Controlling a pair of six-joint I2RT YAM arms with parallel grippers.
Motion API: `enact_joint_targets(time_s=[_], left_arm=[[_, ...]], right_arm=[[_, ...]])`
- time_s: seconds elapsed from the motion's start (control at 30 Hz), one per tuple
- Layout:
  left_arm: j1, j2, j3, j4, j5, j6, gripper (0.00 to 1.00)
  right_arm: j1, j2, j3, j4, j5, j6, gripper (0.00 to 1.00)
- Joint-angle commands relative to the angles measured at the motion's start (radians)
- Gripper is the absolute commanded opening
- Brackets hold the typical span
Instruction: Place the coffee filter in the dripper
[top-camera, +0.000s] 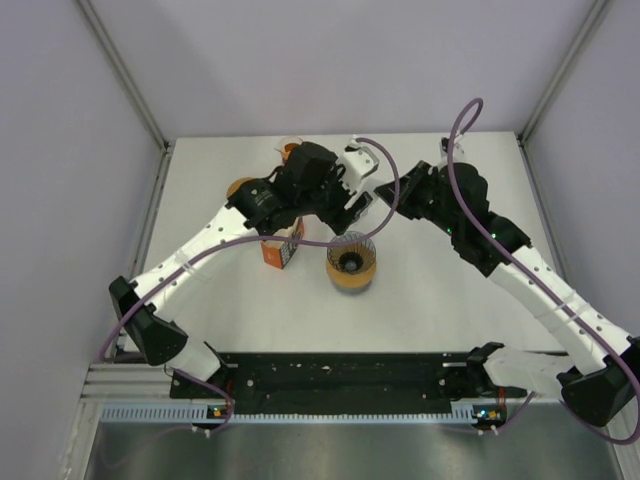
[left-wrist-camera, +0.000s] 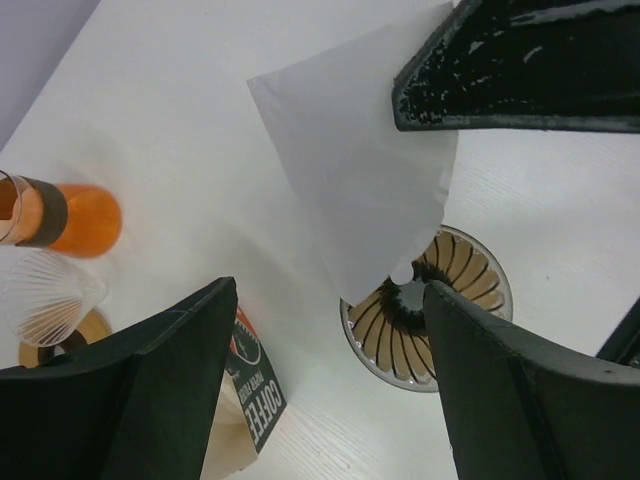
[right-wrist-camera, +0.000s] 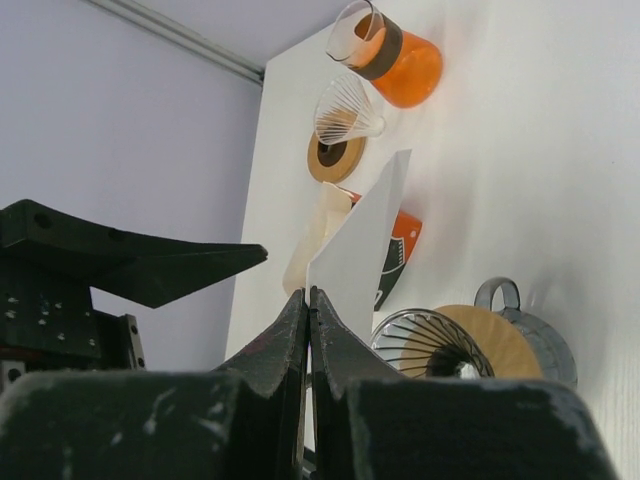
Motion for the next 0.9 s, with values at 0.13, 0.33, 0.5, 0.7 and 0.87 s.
enact_joint_targets(time_s=[0.13,0.33,0.5,0.7,0.87], left_arm=[[-0.043,0.055,-0.015,0.133,-0.221,-0.001,0.75],[-0.044,0.064,-0.015,0.145,-0.260,-0.016,0.41],[-0.043,0.061,-0.021,0.128,-0.189,-0.090,0.00],[-0.005,0.075,-0.009,0.084,-0.163,-0.260,0.00],[0.037,0.080,0.012,0.047,-0.154,-0.383,0.00]], right_arm=[[-0.009,-0.035,-0.010,0.056,-0.007,0.019,0.00],[-0.010,-0.019,-0.012,0.062,-0.032,0.015,0.00],[-0.010,0.016,-0.011,0.109,-0.094,-0.033,0.00],[0.003,0.042,0.034,0.076,-0.024,-0.163,0.34],[0.184,0.022,0.054,0.077,0.299,-0.327,0.60]])
